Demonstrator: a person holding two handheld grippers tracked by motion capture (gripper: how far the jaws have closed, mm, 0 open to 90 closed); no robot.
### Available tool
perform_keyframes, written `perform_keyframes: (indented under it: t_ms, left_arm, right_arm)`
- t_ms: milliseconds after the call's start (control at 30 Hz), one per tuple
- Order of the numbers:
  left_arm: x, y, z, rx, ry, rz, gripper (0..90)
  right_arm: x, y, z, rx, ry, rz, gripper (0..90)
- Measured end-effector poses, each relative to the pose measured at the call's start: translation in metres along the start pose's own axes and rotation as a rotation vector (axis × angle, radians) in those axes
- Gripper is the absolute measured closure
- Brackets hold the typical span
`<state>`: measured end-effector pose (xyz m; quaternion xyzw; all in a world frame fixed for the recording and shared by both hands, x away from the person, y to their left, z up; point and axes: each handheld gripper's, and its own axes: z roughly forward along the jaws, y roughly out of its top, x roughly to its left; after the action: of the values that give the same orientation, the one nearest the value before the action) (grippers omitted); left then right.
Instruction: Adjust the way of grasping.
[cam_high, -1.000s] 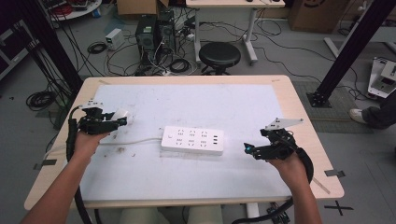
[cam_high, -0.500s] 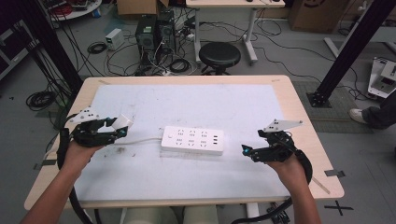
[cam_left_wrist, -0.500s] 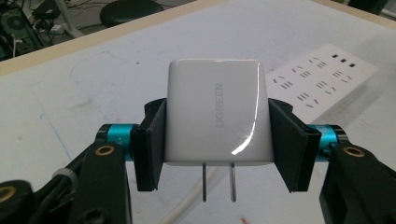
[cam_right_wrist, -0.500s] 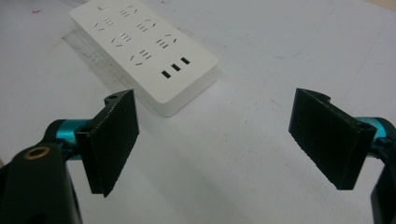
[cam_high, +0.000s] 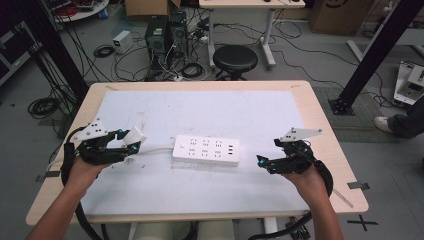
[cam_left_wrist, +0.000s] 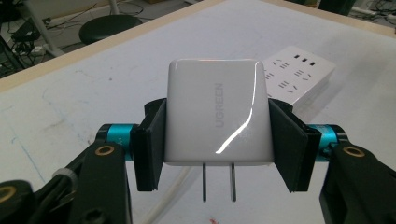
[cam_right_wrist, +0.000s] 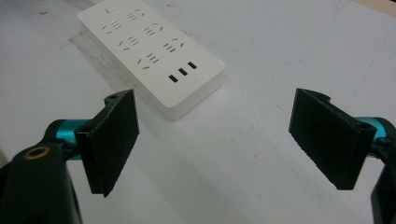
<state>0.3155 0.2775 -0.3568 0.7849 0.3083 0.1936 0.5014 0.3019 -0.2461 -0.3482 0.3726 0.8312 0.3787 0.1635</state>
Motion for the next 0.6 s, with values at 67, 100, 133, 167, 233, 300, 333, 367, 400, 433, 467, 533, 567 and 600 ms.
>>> perform_keyframes:
  t_ms: [67, 100, 133, 167, 233, 300, 333, 367, 400, 433, 467, 533, 567, 600]
  left_arm:
    - [-0.003, 0.001, 0.001, 0.0, -0.009, 0.014, 42.5]
    - [-0.004, 0.002, 0.0, 0.002, -0.015, 0.024, 42.5]
    - [-0.006, 0.002, 0.001, 0.002, -0.019, 0.029, 42.6]
    - [-0.007, 0.003, 0.001, 0.002, -0.027, 0.036, 42.6]
    - [-0.01, 0.004, 0.002, 0.0, -0.04, 0.046, 42.6]
    - [-0.013, 0.006, 0.003, -0.002, -0.053, 0.065, 42.6]
    - [-0.014, 0.007, 0.003, 0.002, -0.062, 0.078, 42.6]
    - [-0.016, 0.007, 0.004, -0.003, -0.069, 0.085, 42.5]
    - [-0.017, 0.009, 0.005, -0.001, -0.075, 0.101, 42.6]
    - [-0.019, 0.01, 0.006, -0.001, -0.083, 0.111, 42.6]
    - [-0.021, 0.011, 0.007, -0.001, -0.091, 0.125, 42.6]
    - [-0.024, 0.013, 0.009, -0.002, -0.105, 0.144, 42.5]
    - [-0.024, 0.013, 0.009, -0.002, -0.105, 0.144, 42.6]
    - [-0.029, 0.015, 0.011, -0.006, -0.123, 0.168, 42.6]
  right_arm:
    - [0.001, 0.001, 0.0, 0.002, 0.004, 0.0, 16.3]
    - [0.002, 0.002, 0.0, 0.005, 0.006, 0.003, 16.3]
    - [0.002, 0.002, 0.001, 0.005, 0.01, 0.005, 16.3]
    - [0.003, 0.003, 0.001, 0.005, 0.012, 0.002, 16.3]
    - [0.004, 0.005, 0.001, 0.011, 0.028, 0.012, 16.3]
    - [0.005, 0.007, 0.002, 0.013, 0.044, 0.018, 16.4]
    - [0.005, 0.008, 0.003, 0.014, 0.051, 0.017, 16.4]
    - [0.006, 0.009, 0.003, 0.015, 0.056, 0.018, 16.4]
    - [0.007, 0.01, 0.003, 0.015, 0.061, 0.02, 16.4]
    - [0.007, 0.011, 0.004, 0.016, 0.067, 0.02, 16.4]
    - [0.008, 0.012, 0.005, 0.016, 0.075, 0.024, 16.4]
    - [0.01, 0.014, 0.006, 0.017, 0.096, 0.03, 16.3]
    - [0.01, 0.014, 0.006, 0.017, 0.096, 0.03, 16.3]
    - [0.011, 0.015, 0.006, 0.016, 0.109, 0.035, 16.3]
